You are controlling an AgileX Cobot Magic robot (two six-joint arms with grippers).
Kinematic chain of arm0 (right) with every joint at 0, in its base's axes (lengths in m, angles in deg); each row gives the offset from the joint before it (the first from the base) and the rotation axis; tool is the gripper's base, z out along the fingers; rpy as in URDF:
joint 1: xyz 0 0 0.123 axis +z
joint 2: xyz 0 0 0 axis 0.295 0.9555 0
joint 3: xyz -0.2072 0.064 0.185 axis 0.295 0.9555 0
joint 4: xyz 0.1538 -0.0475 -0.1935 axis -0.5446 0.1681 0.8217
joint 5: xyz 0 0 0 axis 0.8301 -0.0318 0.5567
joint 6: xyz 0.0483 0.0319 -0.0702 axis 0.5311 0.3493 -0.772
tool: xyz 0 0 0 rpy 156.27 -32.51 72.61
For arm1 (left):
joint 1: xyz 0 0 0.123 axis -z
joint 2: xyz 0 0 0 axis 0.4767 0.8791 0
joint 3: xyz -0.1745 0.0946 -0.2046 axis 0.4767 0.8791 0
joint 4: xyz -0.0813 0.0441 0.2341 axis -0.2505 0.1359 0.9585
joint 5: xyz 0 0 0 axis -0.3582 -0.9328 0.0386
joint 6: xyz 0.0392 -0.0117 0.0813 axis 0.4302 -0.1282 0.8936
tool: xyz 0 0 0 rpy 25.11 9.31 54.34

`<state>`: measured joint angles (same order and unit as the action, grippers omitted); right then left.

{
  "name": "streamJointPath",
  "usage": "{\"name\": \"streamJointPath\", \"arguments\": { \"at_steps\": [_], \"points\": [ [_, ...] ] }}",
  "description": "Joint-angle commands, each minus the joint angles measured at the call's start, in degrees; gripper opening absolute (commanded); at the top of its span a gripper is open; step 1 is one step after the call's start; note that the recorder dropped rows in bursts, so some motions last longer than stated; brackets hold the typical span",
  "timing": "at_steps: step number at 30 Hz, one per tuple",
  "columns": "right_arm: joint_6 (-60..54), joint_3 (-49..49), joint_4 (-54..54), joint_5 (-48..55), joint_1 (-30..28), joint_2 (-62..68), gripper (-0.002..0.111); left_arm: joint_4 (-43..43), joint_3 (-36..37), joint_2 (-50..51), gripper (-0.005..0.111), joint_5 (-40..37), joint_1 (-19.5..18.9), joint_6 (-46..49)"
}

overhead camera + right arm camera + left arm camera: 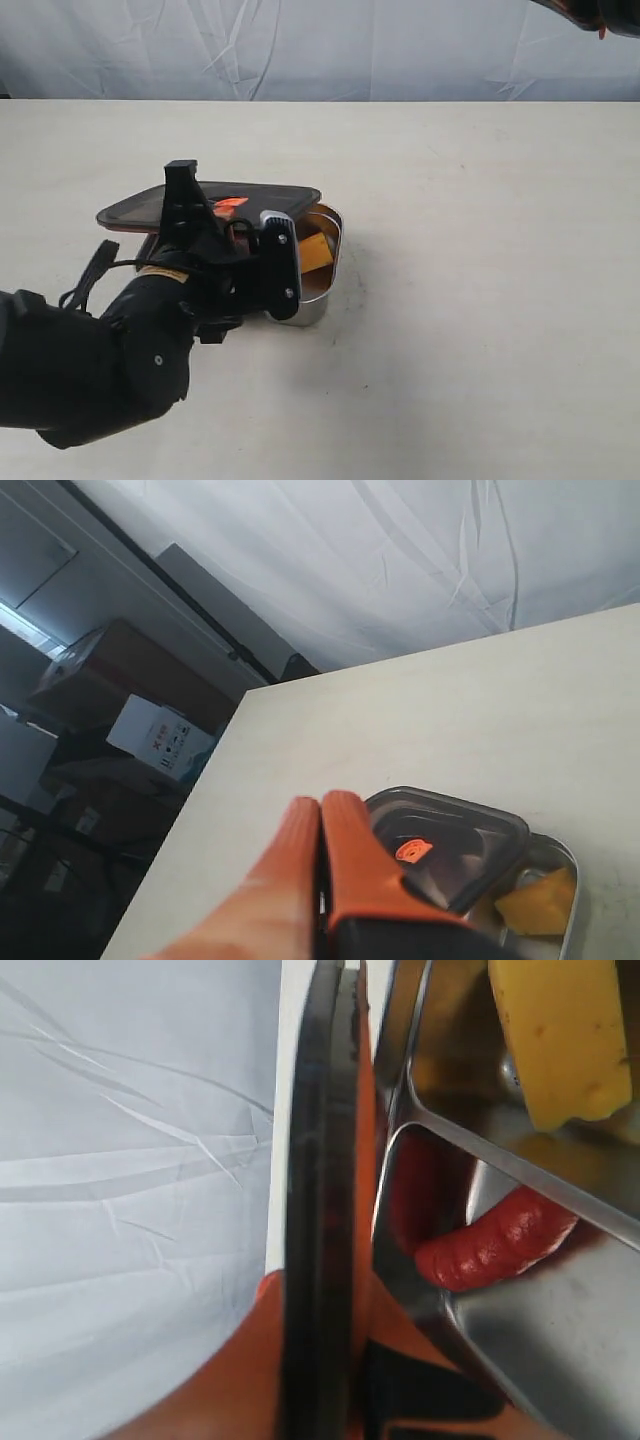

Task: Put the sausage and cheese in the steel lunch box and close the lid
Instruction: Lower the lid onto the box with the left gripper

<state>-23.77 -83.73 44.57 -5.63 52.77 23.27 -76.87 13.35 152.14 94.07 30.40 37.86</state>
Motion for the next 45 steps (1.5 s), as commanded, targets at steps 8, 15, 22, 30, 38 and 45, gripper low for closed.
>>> {"name": "streamJointPath", "arguments": {
  "at_steps": [8, 15, 22, 30, 38, 45],
  "points": [
    [-0.2, -0.5, 3.2, 0.6, -0.3, -0.4, 0.0, 2.1, -0.5, 2.4, 0.0, -1.8, 4.3, -2.3],
    [-0.2, -0.5, 3.2, 1.6, -0.3, -0.4, 0.0, 2.3, -0.5, 2.4, 0.0, -4.0, 4.3, -2.3],
    [-0.2, -0.5, 3.2, 2.2, -0.3, -0.4, 0.0, 2.1, -0.5, 2.4, 0.0, -10.0, 4.3, -2.4],
    [-0.2, -0.5, 3.2, 2.5, -0.3, -0.4, 0.0, -0.6, -0.5, 2.4, 0.043, -14.0, 4.3, -2.6],
    [-0.2, -0.5, 3.2, 3.5, -0.3, -0.4, 0.0, -3.7, -0.5, 1.2, 0.053, -13.5, 4.3, -2.4],
    [-0.2, -0.5, 4.2, 4.0, -0.3, -0.4, 0.0, -8.3, -0.5, -1.2, 0.054, -13.4, 5.5, -0.9]
  ]
}}
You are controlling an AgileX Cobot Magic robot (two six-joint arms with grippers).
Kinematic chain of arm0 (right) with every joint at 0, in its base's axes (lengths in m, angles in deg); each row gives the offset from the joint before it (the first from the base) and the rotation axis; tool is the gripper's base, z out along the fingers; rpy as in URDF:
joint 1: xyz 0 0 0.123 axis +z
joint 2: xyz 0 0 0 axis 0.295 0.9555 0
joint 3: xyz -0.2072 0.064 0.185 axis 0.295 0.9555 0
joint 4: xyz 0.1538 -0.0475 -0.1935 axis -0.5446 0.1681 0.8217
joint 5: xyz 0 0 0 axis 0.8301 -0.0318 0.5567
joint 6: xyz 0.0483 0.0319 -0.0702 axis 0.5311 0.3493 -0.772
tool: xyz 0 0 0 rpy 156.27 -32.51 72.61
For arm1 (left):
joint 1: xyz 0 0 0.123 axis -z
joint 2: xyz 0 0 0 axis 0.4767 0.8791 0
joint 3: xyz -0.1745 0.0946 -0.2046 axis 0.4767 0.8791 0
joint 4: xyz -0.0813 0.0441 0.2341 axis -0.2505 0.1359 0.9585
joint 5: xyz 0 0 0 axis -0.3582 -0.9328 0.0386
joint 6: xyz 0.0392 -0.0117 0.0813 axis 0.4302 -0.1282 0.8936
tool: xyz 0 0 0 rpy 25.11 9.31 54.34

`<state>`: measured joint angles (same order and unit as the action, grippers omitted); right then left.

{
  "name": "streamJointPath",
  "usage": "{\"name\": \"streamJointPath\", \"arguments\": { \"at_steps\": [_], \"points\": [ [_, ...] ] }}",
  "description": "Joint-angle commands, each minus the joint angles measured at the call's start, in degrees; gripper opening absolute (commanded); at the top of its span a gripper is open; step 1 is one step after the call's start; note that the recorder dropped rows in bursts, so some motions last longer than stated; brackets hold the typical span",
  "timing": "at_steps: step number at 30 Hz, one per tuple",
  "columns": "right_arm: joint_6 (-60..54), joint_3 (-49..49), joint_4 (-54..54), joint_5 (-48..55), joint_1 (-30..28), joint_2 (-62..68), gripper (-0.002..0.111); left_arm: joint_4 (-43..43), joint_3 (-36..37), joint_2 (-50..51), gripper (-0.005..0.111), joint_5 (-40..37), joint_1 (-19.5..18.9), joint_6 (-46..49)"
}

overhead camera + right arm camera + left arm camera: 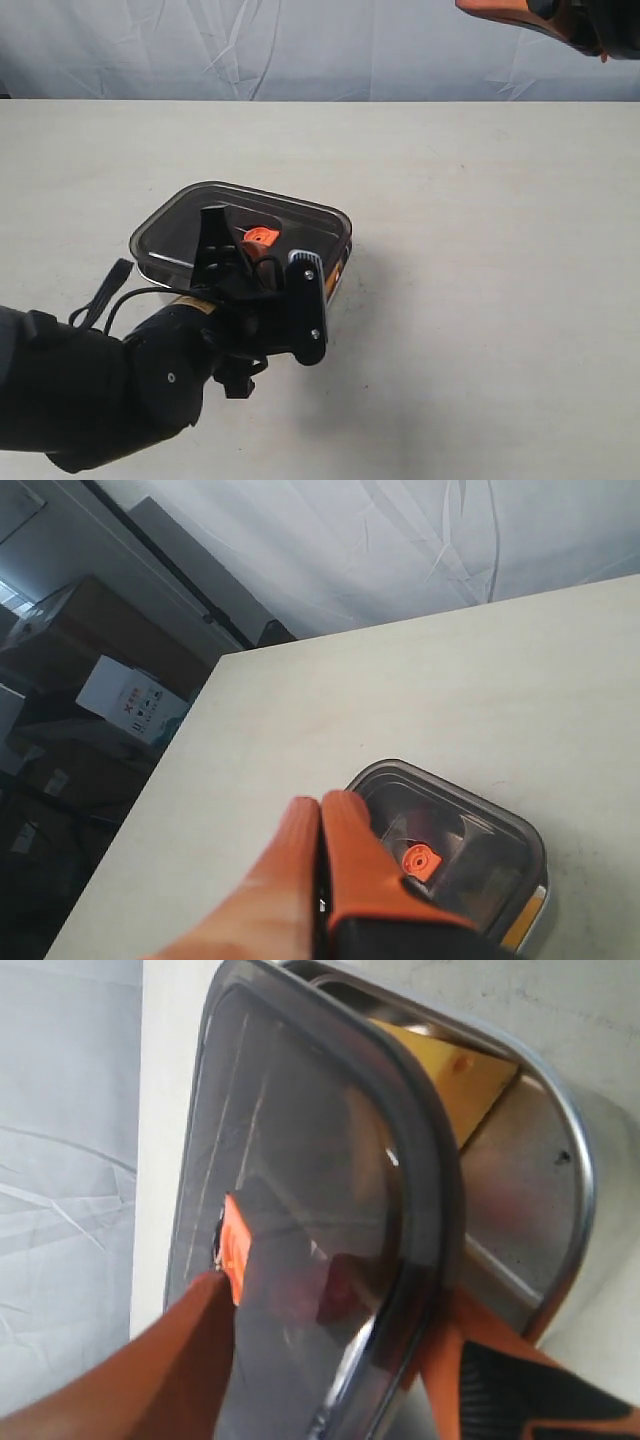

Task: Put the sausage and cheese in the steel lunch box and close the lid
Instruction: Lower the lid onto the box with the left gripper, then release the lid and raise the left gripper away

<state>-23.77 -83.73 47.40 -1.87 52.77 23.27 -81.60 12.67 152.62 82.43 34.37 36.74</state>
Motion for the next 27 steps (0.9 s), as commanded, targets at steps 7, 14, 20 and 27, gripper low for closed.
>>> {"name": "streamJointPath", "arguments": {
  "at_steps": [7, 14, 20, 27],
  "points": [
    [-0.2, -0.5, 1.7, 0.6, -0.3, -0.4, 0.0, -5.9, 0.2, -3.1, 0.054, -3.4, 3.7, 1.1],
    [-0.2, -0.5, 1.7, 1.3, -0.3, -0.4, 0.0, -11.8, 0.2, -3.7, 0.054, -1.3, 3.7, 2.7],
    [-0.2, -0.5, 1.7, 1.3, -0.3, -0.4, 0.0, -15.0, 0.2, -5.6, 0.054, -4.2, 3.7, 2.7],
    [-0.2, -0.5, 1.7, 1.3, -0.3, -0.4, 0.0, -15.2, 0.2, -7.4, 0.054, -8.6, 3.7, 2.7]
  ]
}}
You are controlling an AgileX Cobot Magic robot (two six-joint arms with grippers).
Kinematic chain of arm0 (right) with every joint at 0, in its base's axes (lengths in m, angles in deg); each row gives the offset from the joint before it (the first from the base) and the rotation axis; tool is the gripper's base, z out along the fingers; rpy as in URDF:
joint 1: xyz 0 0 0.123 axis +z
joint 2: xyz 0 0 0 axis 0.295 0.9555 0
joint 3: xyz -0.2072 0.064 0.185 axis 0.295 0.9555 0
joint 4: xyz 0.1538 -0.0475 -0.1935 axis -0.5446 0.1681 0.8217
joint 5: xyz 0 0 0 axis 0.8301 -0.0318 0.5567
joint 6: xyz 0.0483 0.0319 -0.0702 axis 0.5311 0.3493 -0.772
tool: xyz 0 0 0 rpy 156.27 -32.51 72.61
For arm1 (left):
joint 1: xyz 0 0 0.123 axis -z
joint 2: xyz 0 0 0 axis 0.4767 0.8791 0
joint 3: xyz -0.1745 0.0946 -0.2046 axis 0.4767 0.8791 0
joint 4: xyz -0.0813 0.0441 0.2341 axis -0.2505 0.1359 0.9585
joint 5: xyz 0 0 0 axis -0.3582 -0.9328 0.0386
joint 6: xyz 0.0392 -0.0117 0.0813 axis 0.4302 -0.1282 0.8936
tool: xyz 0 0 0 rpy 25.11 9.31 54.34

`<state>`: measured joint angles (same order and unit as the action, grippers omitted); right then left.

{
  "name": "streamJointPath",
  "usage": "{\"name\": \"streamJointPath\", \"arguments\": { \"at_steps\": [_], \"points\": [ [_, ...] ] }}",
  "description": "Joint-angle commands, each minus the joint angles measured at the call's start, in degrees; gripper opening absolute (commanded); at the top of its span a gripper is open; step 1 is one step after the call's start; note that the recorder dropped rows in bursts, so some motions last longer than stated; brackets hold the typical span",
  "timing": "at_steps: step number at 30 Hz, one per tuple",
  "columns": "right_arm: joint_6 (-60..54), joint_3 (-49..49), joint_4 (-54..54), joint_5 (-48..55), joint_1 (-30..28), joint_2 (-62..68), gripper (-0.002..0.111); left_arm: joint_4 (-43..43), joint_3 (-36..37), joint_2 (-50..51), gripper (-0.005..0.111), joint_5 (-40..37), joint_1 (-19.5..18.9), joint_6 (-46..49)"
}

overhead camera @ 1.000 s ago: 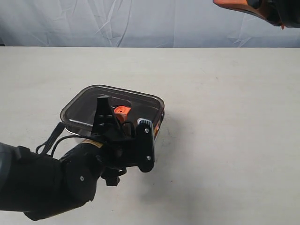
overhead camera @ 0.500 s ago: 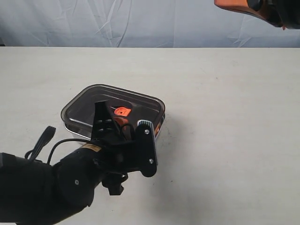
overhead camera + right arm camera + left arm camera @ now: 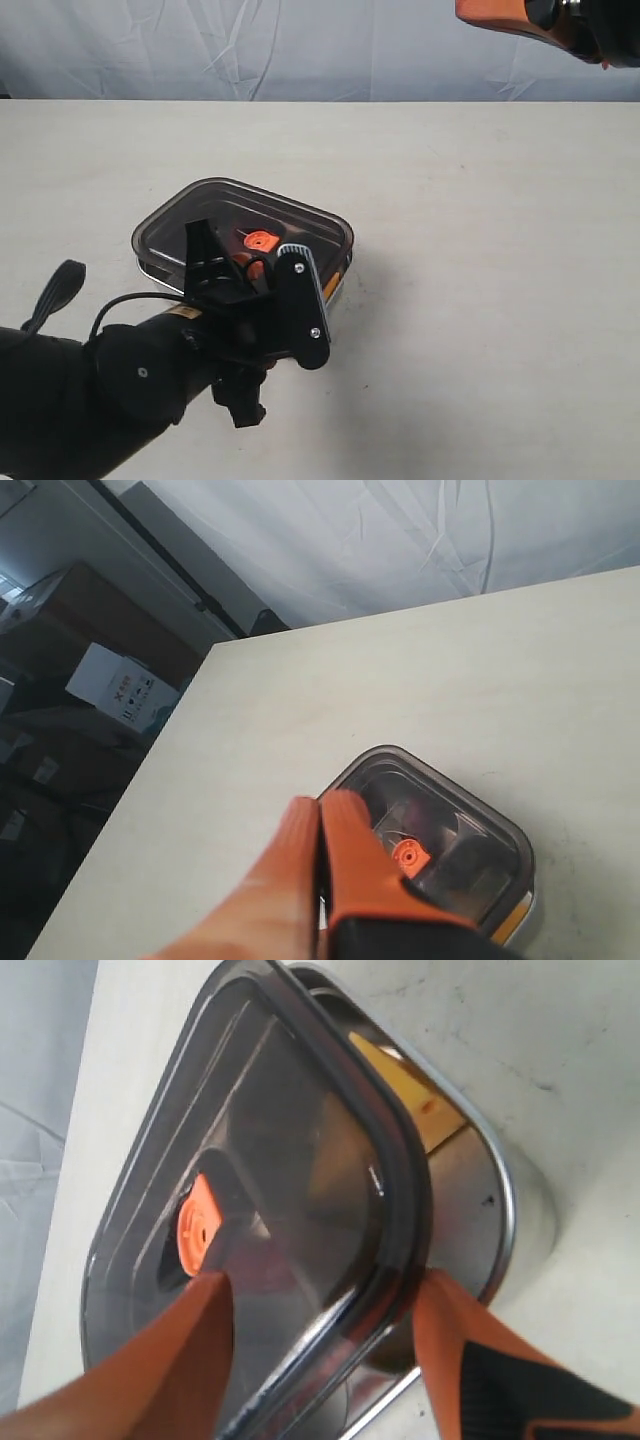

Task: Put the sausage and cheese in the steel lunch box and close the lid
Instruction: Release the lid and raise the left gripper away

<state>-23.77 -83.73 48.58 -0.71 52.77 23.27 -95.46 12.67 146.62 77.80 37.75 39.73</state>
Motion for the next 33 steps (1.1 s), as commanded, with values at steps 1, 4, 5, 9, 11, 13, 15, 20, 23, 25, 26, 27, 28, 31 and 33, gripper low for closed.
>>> {"name": "streamJointPath", "arguments": {
  "at_steps": [1, 4, 5, 9, 11, 13, 15, 20, 23, 25, 26, 27, 28, 31, 33],
  "points": [
    [-0.2, -0.5, 0.5, 0.1, -0.3, -0.4, 0.0, -1.3, 0.2, -1.9, 0.054, -4.2, 0.3, -0.3],
    [-0.2, -0.5, 0.6, 0.1, -0.3, -0.4, 0.0, -2.1, 0.2, -3.3, 0.058, -5.0, 0.3, 0.0],
    [-0.2, -0.5, 0.8, 0.1, -0.3, -0.4, 0.0, -2.8, 0.2, -3.7, 0.059, -5.2, 0.3, 0.7],
    [-0.2, -0.5, 0.8, 0.1, -0.3, -0.4, 0.0, -10.9, 0.2, -4.3, 0.06, -3.7, 0.3, 8.4],
    [-0.2, -0.5, 0.8, 0.3, -0.3, -0.4, 0.0, -12.3, 0.2, -4.9, 0.06, -1.7, 0.3, 8.4],
    [-0.2, -0.5, 1.1, 0.6, -0.3, -0.4, 0.0, -12.3, 0.2, -7.0, 0.06, 2.3, 0.3, 8.4],
    [-0.2, -0.5, 3.3, 1.1, -0.3, -0.4, 0.0, -12.3, 0.2, -10.6, 0.058, 9.6, 0.3, 8.3],
    [0.0, 3.6, 4.4, -1.4, -0.3, 0.0, 0.0, -2.2, -0.3, -16.2, 0.001, 15.4, -9.4, -6.9],
    [0.9, 5.9, 4.3, -4.1, -0.3, 1.9, 0.0, -1.1, -3.1, -16.2, 0.0, 0.5, -22.0, -12.0],
    [0.9, 6.1, 4.3, -4.0, -0.3, 4.0, 0.0, -1.1, -5.8, -16.0, 0.0, -10.2, -33.2, -14.7],
    [0.9, 6.1, 4.3, -4.1, -0.3, 5.3, 0.0, -1.1, -7.6, -15.2, 0.0, -16.4, -39.3, -15.4],
    [0.9, 6.1, 4.3, -4.4, -0.3, 5.9, 0.0, -1.1, -8.8, -14.3, 0.0, -20.8, -42.9, -16.2],
    [0.9, 6.1, 4.3, -4.5, -0.3, 6.6, 0.0, -1.3, -10.1, -13.1, 0.0, -25.6, -46.4, -16.3],
    [0.9, 6.1, 4.3, -4.6, -0.3, 7.9, 0.0, -2.4, -13.6, -8.9, 0.0, -38.5, -54.0, -18.7],
    [0.9, 6.1, 4.3, -4.6, -0.3, 8.5, 0.0, -2.7, -15.8, -5.6, 0.0, -43.5, -56.8, -19.1]
  ]
}}
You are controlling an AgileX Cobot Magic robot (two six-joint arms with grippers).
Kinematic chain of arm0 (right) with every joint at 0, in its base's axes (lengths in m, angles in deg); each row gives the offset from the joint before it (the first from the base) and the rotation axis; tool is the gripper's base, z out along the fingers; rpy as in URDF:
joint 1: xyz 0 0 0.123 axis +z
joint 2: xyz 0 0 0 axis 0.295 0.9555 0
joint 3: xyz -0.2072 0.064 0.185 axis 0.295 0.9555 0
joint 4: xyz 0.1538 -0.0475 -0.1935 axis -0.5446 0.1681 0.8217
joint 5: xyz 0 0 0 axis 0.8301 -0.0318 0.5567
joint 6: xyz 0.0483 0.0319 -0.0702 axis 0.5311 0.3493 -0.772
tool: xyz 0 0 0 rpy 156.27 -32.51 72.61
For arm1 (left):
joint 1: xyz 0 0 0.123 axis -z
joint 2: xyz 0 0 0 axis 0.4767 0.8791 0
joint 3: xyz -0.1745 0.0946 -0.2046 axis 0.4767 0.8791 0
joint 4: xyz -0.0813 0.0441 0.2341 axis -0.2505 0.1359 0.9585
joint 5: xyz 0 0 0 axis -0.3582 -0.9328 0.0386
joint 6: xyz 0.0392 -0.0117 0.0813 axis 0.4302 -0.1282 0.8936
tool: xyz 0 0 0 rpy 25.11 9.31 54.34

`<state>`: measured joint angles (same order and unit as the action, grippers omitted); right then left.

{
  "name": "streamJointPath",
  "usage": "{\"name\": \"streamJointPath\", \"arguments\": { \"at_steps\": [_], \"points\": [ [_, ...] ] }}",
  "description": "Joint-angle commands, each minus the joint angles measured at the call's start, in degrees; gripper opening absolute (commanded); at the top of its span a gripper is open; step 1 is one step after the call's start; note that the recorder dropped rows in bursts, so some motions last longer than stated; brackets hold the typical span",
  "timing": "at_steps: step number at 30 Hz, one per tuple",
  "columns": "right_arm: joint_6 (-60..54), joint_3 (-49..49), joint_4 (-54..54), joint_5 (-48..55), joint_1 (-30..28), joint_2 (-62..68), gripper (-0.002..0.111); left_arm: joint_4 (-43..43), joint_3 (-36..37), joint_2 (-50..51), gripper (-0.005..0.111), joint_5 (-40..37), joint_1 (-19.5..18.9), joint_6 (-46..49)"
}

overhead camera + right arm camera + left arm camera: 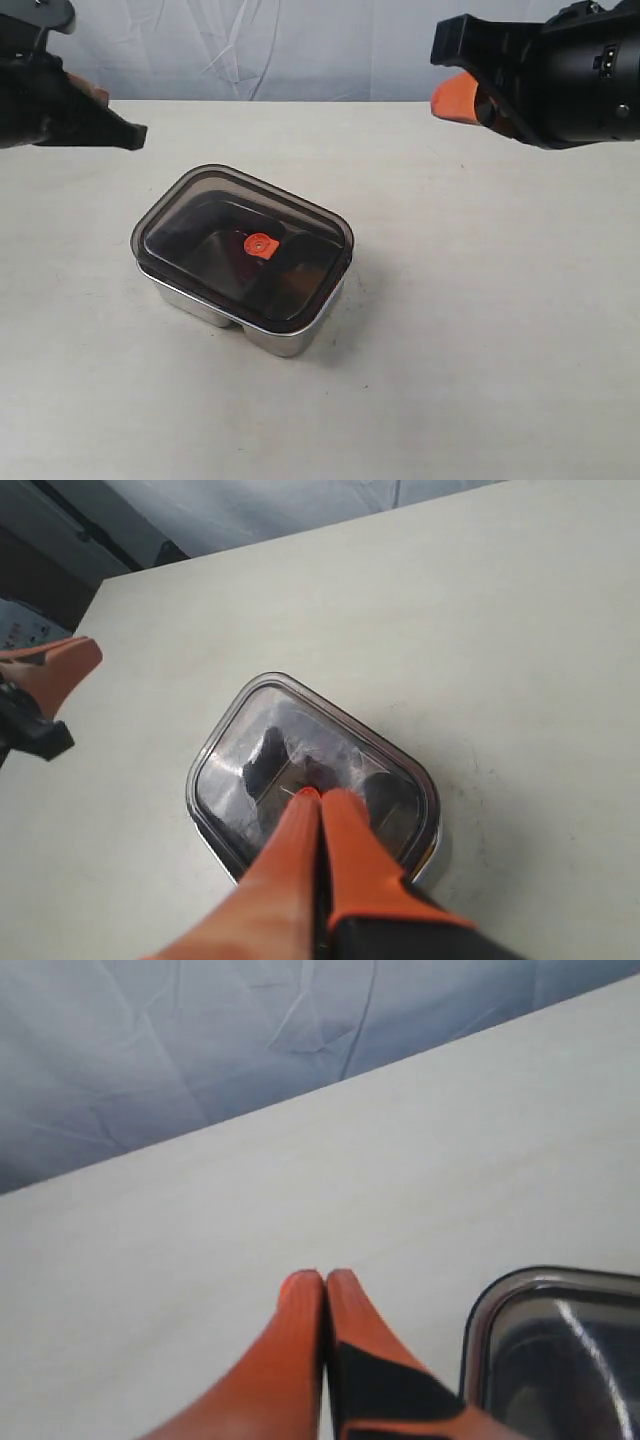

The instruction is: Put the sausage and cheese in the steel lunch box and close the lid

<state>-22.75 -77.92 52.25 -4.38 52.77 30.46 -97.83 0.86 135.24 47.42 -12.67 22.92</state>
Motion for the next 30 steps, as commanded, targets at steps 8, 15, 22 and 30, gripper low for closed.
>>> {"name": "streamJointPath", "arguments": {
  "at_steps": [8, 15, 22, 30],
  "points": [
    [-0.1, 0.3, 3.0, -1.0, -0.3, 1.4, 0.0, -0.5, -7.1, 16.7, 0.0, -16.9, -7.0, -2.3],
    [-0.1, 0.3, 3.4, -2.0, -0.3, 1.4, 0.0, -0.4, -7.2, 21.1, 0.0, -15.0, -6.6, -2.2],
    [-0.1, 0.3, 3.4, -2.4, -0.3, 1.4, 0.0, -0.4, -7.2, 22.4, 0.0, -17.9, -6.5, -2.2],
    [-0.1, 0.3, 3.4, -2.3, -0.3, 1.4, 0.0, -0.2, -7.2, 22.4, 0.0, -22.4, -6.1, -2.2]
  ]
}}
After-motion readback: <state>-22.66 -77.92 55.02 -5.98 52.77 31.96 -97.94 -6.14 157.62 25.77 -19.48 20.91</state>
